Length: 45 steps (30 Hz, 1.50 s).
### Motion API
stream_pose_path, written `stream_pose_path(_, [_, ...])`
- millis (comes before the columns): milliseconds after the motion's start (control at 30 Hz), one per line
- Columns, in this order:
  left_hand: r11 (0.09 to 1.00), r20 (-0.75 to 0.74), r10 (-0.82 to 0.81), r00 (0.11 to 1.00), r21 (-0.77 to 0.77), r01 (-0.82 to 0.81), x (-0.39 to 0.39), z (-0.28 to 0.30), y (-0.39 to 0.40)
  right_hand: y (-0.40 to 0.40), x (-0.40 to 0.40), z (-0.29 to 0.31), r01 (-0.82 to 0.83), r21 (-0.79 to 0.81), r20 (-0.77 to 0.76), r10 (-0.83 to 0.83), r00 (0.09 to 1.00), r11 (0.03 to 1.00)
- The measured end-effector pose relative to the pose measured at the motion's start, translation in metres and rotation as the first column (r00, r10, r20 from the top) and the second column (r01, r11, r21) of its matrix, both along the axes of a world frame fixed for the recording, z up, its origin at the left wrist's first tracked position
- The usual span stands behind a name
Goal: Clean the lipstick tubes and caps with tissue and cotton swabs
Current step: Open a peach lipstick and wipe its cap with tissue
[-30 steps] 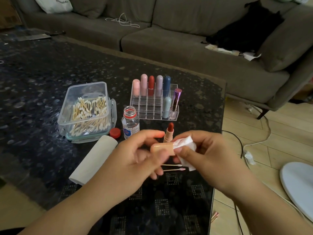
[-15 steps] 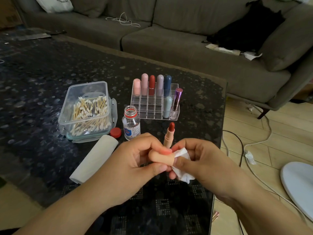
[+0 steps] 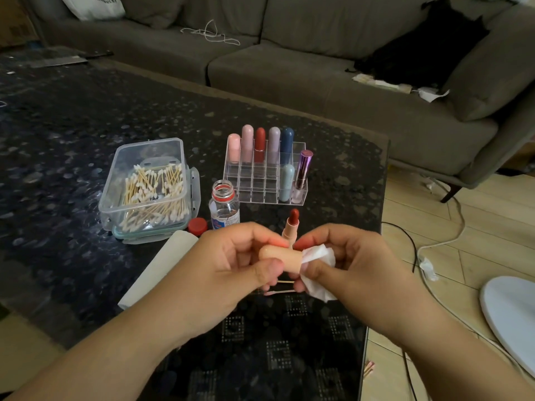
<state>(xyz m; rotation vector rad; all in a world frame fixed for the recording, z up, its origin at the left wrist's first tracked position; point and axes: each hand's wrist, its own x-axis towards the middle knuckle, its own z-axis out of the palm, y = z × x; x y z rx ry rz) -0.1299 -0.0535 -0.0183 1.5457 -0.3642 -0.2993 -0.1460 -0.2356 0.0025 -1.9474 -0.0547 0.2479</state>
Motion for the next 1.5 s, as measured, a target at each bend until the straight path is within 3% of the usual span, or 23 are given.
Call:
stream_pose_path(67, [0.999,0.018,-0.035,0.999,-0.010,0.036,-0.001,-0.002,0.002,-0.001,0.000,0.001,-0.032,0.102,-0.078,0.040,0.996,0.994])
stream_pose_path(133, [0.998,-0.012,-0.043,0.999,-0.042,0.042,-0.004,-0.004,0.002,-0.003,0.000,0.001,-0.040,0.112,-0.057,0.046,0.997,0.993])
stream_pose_path(300, [1.000,-0.161,0.011,0.987,0.006,-0.010,-0.003,-0.005,-0.003,0.000,-0.001,0.000,0.024,-0.174,0.174,0.007,0.985,0.984])
stream_pose_path(367, [0.993,-0.103,0.012,0.995,0.120,0.000,-0.002,-0.006,-0.004,0.004,-0.001,0.000,0.031,-0.230,0.206,0.018,0.978,0.973])
stream_pose_path(433, [0.990,-0.017,0.011,1.000,0.142,-0.009,-0.001,-0.007,-0.004,0.005,0.000,-0.001,0.030,-0.183,0.153,-0.001,0.988,0.983])
stream_pose_path(600, [0.992,0.080,-0.025,0.996,0.125,0.015,0.001,-0.005,0.003,0.006,0.003,-0.002,0.051,0.124,-0.152,-0.032,0.988,0.991])
stream_pose_path(733, [0.999,0.098,0.005,0.995,0.053,-0.011,-0.001,-0.002,0.005,0.007,0.003,-0.001,0.068,0.277,-0.214,-0.007,0.977,0.958])
stream_pose_path(900, [0.996,0.064,0.067,0.996,0.063,-0.071,-0.002,-0.003,0.003,0.006,0.006,-0.004,0.054,0.270,-0.185,-0.003,0.983,0.961])
stream_pose_path(1000, [0.976,0.087,0.143,0.986,0.153,-0.155,0.000,-0.002,0.003,0.002,0.008,-0.001,0.086,0.216,-0.178,-0.047,0.983,0.973])
stream_pose_path(1100, [0.887,0.157,0.278,0.948,0.337,-0.316,0.010,-0.009,0.010,-0.008,0.013,-0.005,0.116,-0.141,-0.056,-0.124,0.991,0.983])
stream_pose_path(1200, [0.719,0.340,0.277,0.899,0.547,-0.429,0.016,-0.021,0.013,-0.012,0.018,-0.017,0.067,-0.417,0.010,-0.069,0.998,0.906])
stream_pose_path(1333, [0.525,0.535,0.065,0.842,0.699,-0.485,0.018,-0.032,0.008,-0.012,0.024,-0.030,0.040,-0.532,0.045,-0.018,0.999,0.846])
stream_pose_path(1500, [0.391,0.566,-0.051,0.823,0.769,-0.505,0.025,-0.041,0.007,-0.024,0.038,-0.040,0.154,-0.560,0.138,-0.091,0.986,0.814])
